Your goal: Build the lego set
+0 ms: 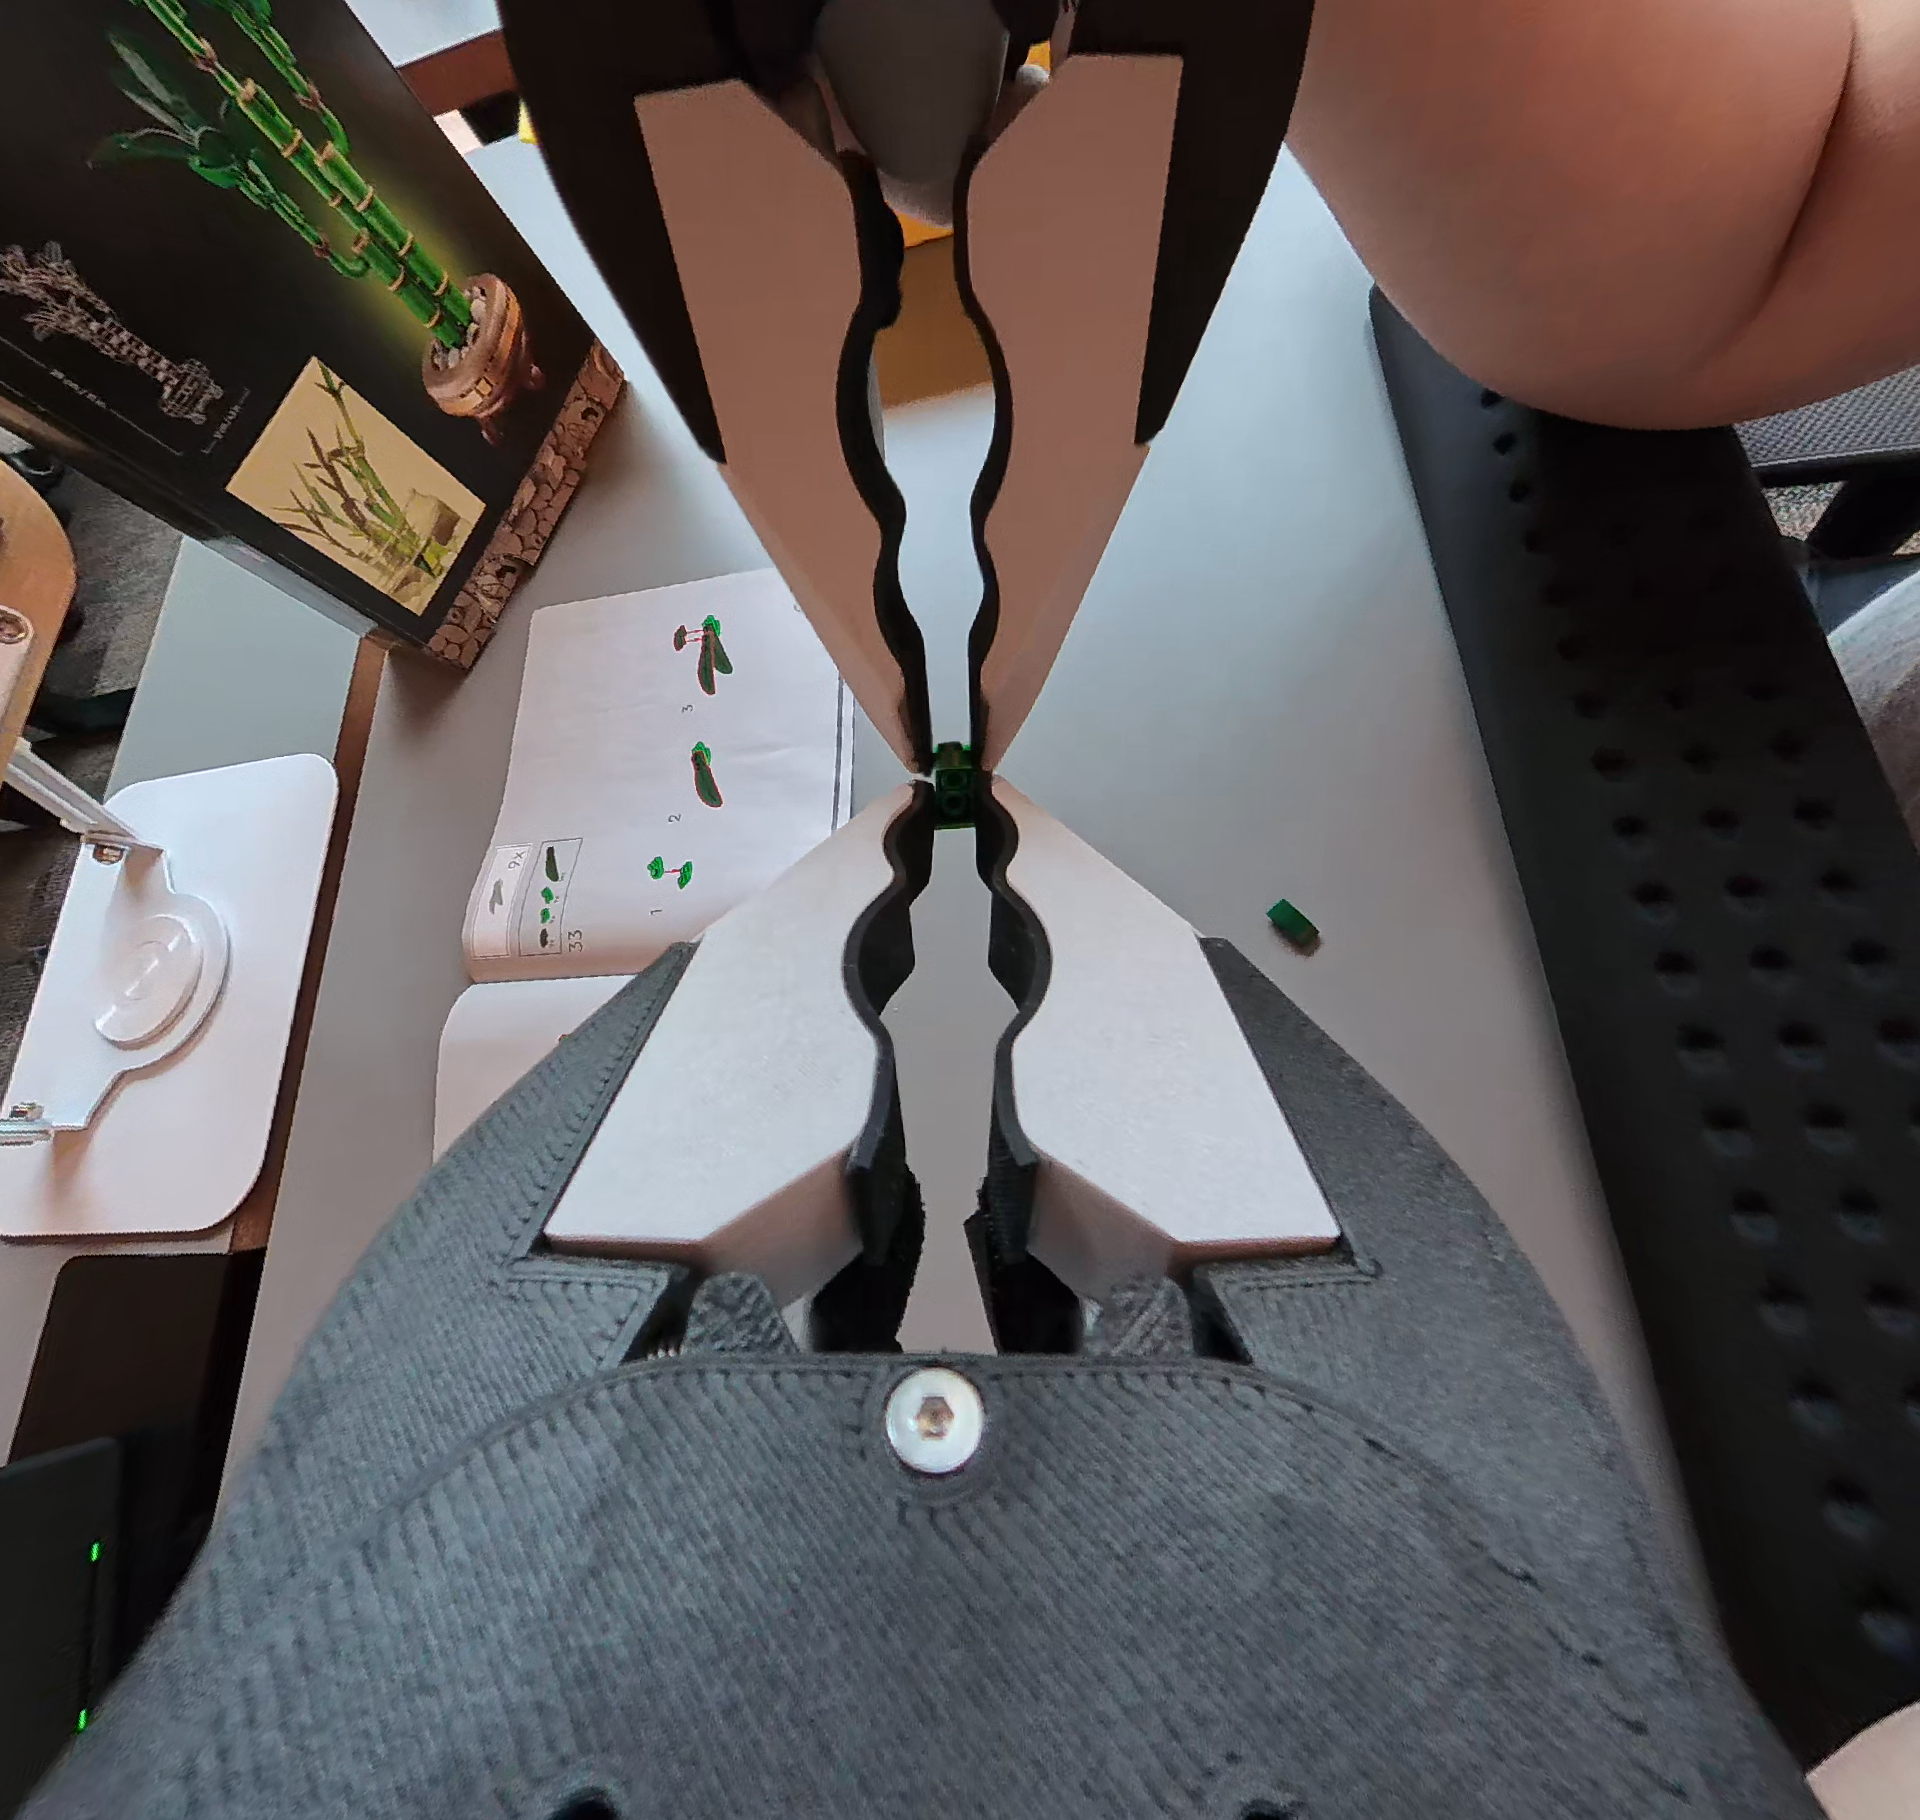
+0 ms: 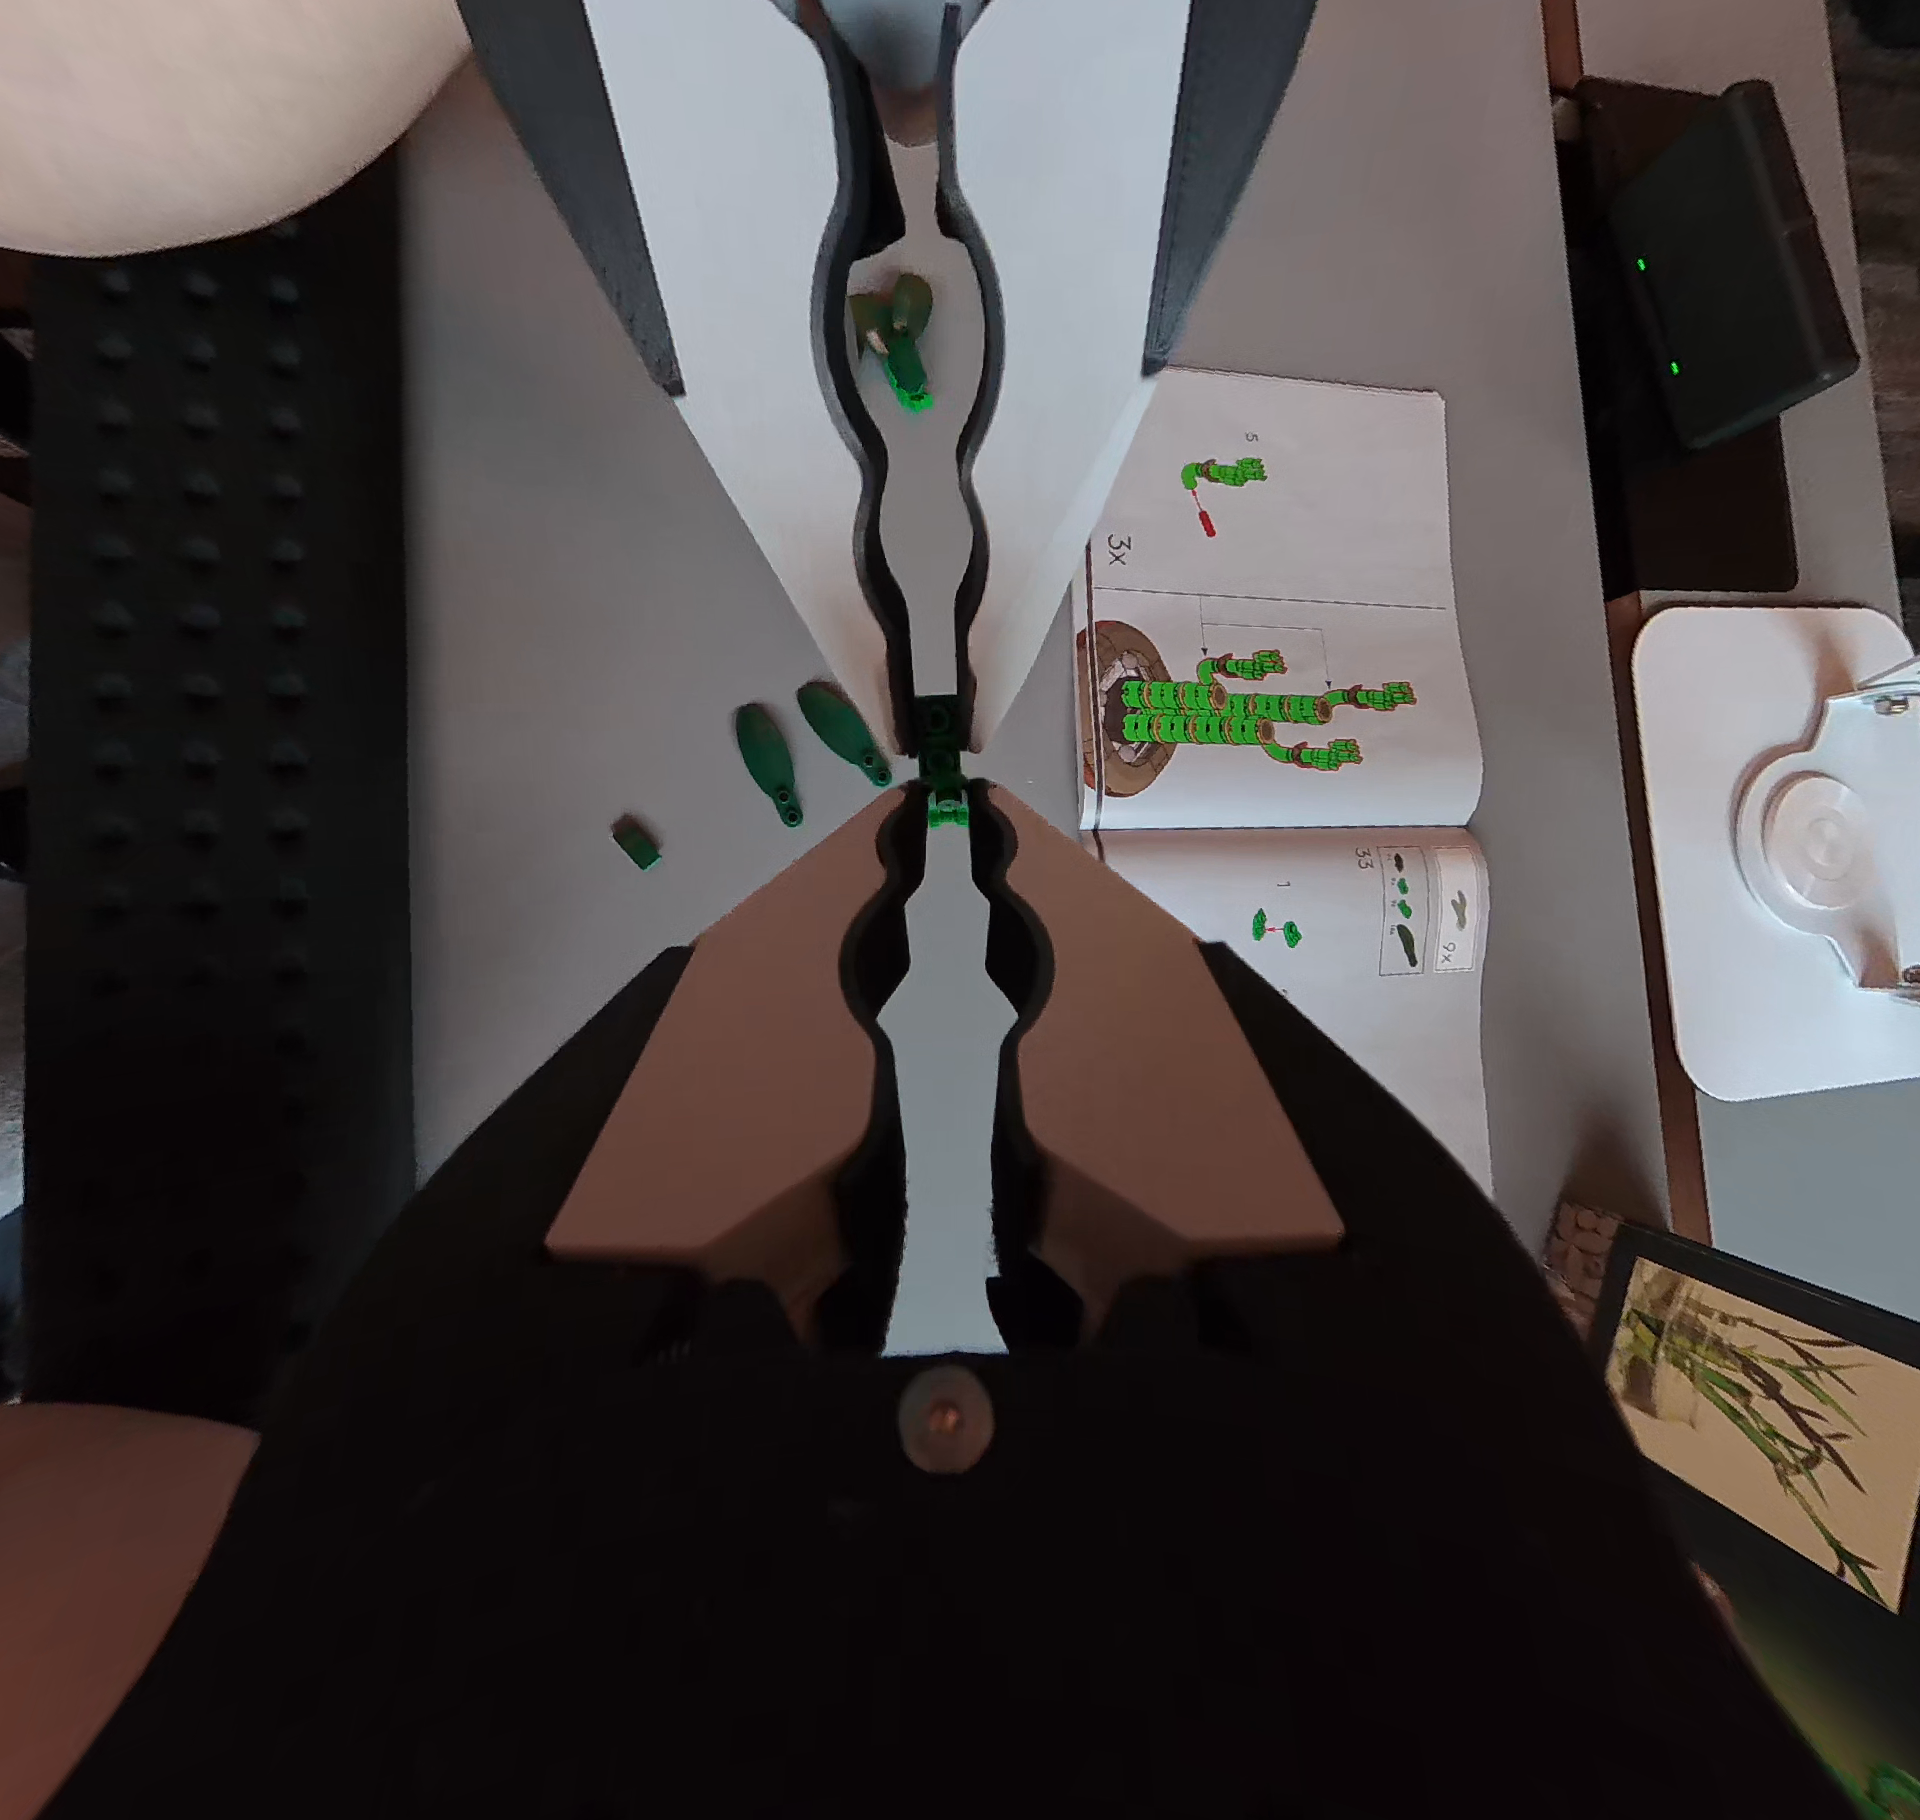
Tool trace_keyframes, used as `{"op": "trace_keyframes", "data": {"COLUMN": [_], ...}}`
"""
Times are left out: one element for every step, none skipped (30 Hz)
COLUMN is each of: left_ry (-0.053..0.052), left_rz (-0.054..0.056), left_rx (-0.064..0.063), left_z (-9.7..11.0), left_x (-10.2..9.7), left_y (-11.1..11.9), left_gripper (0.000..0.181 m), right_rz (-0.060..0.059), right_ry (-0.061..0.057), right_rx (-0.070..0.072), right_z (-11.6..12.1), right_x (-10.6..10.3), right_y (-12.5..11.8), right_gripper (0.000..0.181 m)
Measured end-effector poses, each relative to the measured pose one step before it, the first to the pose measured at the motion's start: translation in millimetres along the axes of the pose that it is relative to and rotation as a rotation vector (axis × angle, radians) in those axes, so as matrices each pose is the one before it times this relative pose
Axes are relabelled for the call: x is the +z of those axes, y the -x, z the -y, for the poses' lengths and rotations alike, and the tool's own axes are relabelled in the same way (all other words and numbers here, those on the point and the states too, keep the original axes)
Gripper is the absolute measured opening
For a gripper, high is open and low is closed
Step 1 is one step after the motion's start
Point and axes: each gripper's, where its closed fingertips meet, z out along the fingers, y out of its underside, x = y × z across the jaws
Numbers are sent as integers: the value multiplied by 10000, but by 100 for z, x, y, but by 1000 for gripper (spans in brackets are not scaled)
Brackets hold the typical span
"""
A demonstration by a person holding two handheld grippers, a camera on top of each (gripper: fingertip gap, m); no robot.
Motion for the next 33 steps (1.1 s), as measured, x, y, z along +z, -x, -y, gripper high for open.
{"op": "trace_keyframes", "data": {"left_ry": [11,37,52,55,26,-17,-11,27,10,-9,-17,-16,-32,-27,-32,-48,-51,-46,-31,-4,7,28,60,65,17,-60,-136,-153,-123,-87,-71,-95,-153], "left_rz": [13,23,7,33,39,1,31,44,-9,-12,-7,-3,25,30,37,30,-11,-9,11,7,6,32,59,44,15,-5,-43,-71,-27,-6,-33,-60,-34], "left_rx": [11,12,6,16,30,23,11,6,2,-9,-11,0,9,4,4,0,-28,-39,-22,-8,8,16,3,-23,-39,-46,-43,-42,-41,-54,-83,-109,-117], "left_z": [-36,-76,-88,-68,-13,71,77,2,-4,7,12,12,50,51,43,53,41,31,7,-10,-30,-72,-162,-208,-173,-65,55,120,92,44,-11,-2,84], "left_x": [-3,6,40,61,61,50,56,56,50,35,5,-18,-56,-80,-92,-110,-93,-82,-51,-27,-29,-32,-80,-113,-136,-145,-128,-108,-99,-117,-125,-157,-198], "left_y": [19,33,9,39,41,-31,28,56,-20,-15,0,-6,33,40,57,52,22,25,54,21,19,46,113,115,98,69,23,-24,39,80,64,31,95], "left_gripper": [6,6,6,6,6,6,6,6,6,6,6,6,6,6,6,6,6,6,6,6,6,6,6,6,6,6,6,6,6,6,6,6,6], "right_rz": [-38,6,-24,-57,69,135,-71,-153,0,-54,-75,-30,-50,-56,-45,-56,-33,-63,-57,25,27,41,43,26,-13,-164,-141,11,-34,-117,-94,-167,-149], "right_ry": [13,-33,-84,-106,-83,4,45,83,123,109,56,-12,-20,-49,-31,-43,-37,-19,-38,-80,-5,13,92,152,141,-21,-216,-269,-231,-161,-69,-6,-12], "right_rx": [-35,3,17,11,-6,-51,-79,-16,29,-7,-20,-6,-26,-23,3,-7,-20,-48,-77,-86,-66,-19,57,96,69,-10,-34,-29,-84,-162,-158,-95,-19], "right_z": [-49,19,113,175,137,22,-26,-83,-165,-146,-75,60,60,112,102,118,106,92,132,190,24,-70,-248,-379,-355,-12,377,513,452,291,92,-34,-34], "right_x": [-23,-18,-62,-91,-51,-2,30,25,60,51,21,-29,-51,-50,-55,-63,-46,-46,-45,-39,-12,22,34,65,61,-5,-83,-117,-124,-128,-111,-121,-109], "right_y": [-63,-13,-67,-108,123,289,-23,-200,23,-62,-100,-24,-44,-46,-42,-59,13,-23,-8,123,114,65,-3,-60,-119,-318,-258,25,-6,-87,-46,-207,-223], "right_gripper": [6,6,6,6,6,6,6,6,6,6,7,6,7,7,7,7,7,7,7,7,7,7,7,7,7,7,7,7,7,7,6,6,6]}}
